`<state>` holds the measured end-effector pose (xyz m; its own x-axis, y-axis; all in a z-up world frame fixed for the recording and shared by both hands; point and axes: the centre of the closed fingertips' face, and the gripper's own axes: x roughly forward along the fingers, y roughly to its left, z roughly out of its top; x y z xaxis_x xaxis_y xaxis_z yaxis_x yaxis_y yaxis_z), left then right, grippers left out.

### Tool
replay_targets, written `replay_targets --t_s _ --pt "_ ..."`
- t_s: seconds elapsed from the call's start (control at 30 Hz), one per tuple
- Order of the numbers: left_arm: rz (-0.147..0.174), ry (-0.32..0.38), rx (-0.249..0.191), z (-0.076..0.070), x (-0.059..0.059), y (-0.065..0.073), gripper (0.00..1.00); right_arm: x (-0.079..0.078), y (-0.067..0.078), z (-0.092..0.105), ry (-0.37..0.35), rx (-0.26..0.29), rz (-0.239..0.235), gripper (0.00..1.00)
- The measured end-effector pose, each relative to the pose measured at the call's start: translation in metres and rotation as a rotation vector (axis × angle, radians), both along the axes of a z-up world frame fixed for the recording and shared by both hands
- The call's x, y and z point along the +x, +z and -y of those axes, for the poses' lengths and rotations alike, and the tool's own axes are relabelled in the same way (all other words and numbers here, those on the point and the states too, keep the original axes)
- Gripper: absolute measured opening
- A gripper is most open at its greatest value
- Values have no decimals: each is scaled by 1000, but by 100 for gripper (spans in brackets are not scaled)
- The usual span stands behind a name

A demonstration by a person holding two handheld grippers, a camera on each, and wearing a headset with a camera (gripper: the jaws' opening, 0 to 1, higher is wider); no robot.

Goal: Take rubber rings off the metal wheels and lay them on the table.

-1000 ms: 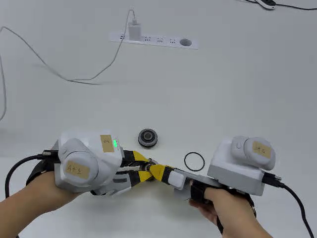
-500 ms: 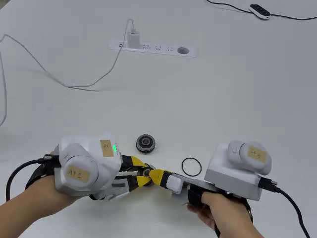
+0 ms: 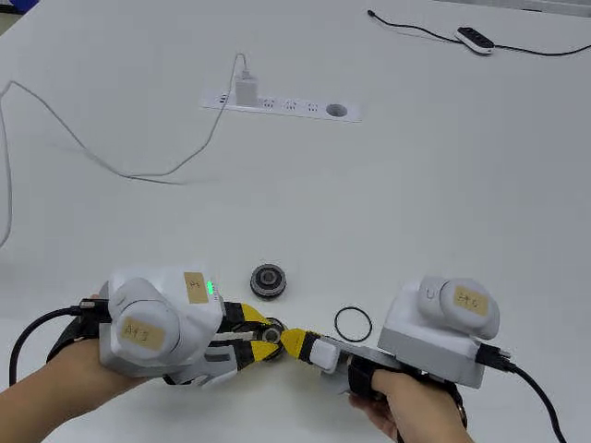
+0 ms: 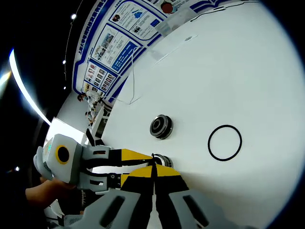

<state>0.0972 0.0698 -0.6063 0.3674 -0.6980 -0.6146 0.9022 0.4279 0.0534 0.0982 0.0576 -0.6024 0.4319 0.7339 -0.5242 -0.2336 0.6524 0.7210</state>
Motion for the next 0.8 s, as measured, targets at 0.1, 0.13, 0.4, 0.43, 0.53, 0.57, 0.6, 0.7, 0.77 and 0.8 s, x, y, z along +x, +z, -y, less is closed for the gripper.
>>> replay_targets --t_s 0.1,0.13,0.4,0.43,0.53,0.57,0.6,0.7,0.77,0.8 --pt "-14 10 -10 0 0 1 13 0 0 1 -5 -1 -3 1" --pt "-13 12 -12 0 0 1 14 0 0 1 -6 -1 -5 1" --pt "8 43 -39 -9 2 14 18 -1 1 0 -5 4 -7 1" --pt "12 47 -38 -11 3 16 19 -1 1 0 -7 7 -8 1" --pt "23 67 -49 -15 6 22 21 -1 3 -3 -4 18 -10 1" --pt "25 74 -57 -16 7 24 22 -2 4 -4 0 24 -11 1" --pt "27 85 -65 -17 8 27 22 -2 5 -7 5 32 -10 1" --pt "38 97 -67 -20 10 31 23 -4 9 -12 13 54 -11 1" --pt "39 104 -71 -21 10 33 24 -4 12 -15 17 66 -6 1" --pt "38 108 -72 -21 10 33 24 -3 14 -15 17 72 -4 1"
